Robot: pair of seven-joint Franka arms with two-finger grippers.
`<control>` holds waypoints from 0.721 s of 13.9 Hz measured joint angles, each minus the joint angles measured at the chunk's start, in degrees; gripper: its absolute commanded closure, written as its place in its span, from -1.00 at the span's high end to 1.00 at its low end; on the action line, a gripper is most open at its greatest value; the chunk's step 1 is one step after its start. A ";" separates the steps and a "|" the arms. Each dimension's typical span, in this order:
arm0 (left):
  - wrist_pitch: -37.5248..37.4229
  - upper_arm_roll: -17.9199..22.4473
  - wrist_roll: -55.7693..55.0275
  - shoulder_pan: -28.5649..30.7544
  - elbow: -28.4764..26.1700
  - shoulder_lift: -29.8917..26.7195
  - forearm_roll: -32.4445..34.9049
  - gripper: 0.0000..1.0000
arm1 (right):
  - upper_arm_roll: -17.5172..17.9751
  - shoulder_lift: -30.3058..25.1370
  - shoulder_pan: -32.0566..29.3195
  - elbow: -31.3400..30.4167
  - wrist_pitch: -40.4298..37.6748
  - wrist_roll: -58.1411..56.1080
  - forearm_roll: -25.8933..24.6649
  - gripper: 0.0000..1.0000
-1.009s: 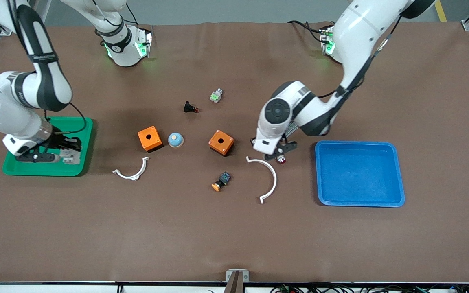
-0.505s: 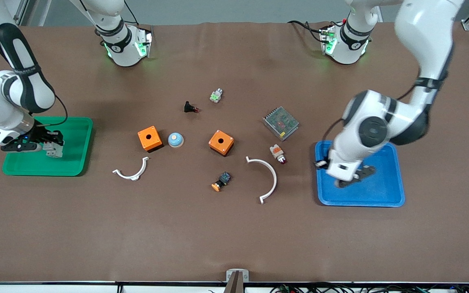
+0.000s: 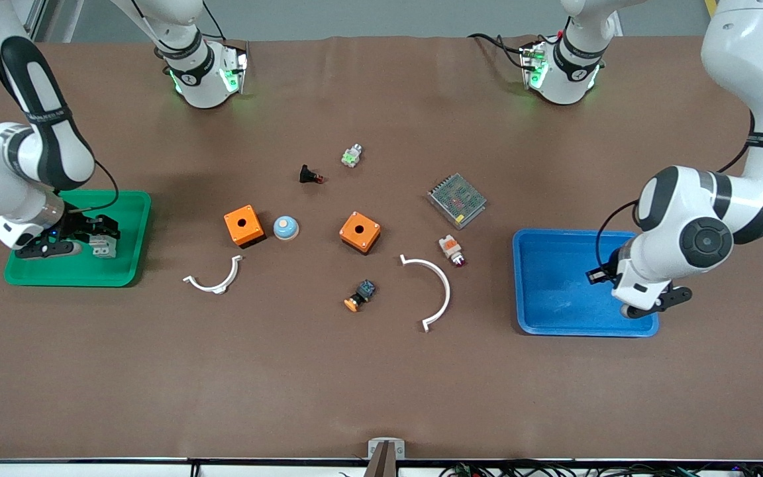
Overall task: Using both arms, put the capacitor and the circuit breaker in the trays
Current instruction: 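Release the breaker in the green tray while the left gripper lowers the capacitor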
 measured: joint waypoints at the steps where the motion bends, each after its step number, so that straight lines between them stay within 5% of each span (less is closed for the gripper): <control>1: 1.35 0.00 0.68 0.95 -1.10 0.49 0.28 -1.00 | 0.12 -1.87 0.85 2.55 -4.68 0.94 0.50 1.00; 8: 10.64 -0.07 0.85 3.27 -3.59 7.57 1.41 -0.76 | 0.45 -14.12 9.84 9.10 -21.23 17.95 4.77 1.00; 9: 10.99 -0.14 0.85 3.21 -3.60 8.34 1.88 -0.47 | 0.50 -15.46 11.49 9.98 -22.97 20.17 4.78 1.00; 10: 11.24 -0.22 0.85 3.21 -3.58 8.79 2.38 0.14 | 0.55 -16.49 12.89 11.09 -24.59 22.03 4.80 1.00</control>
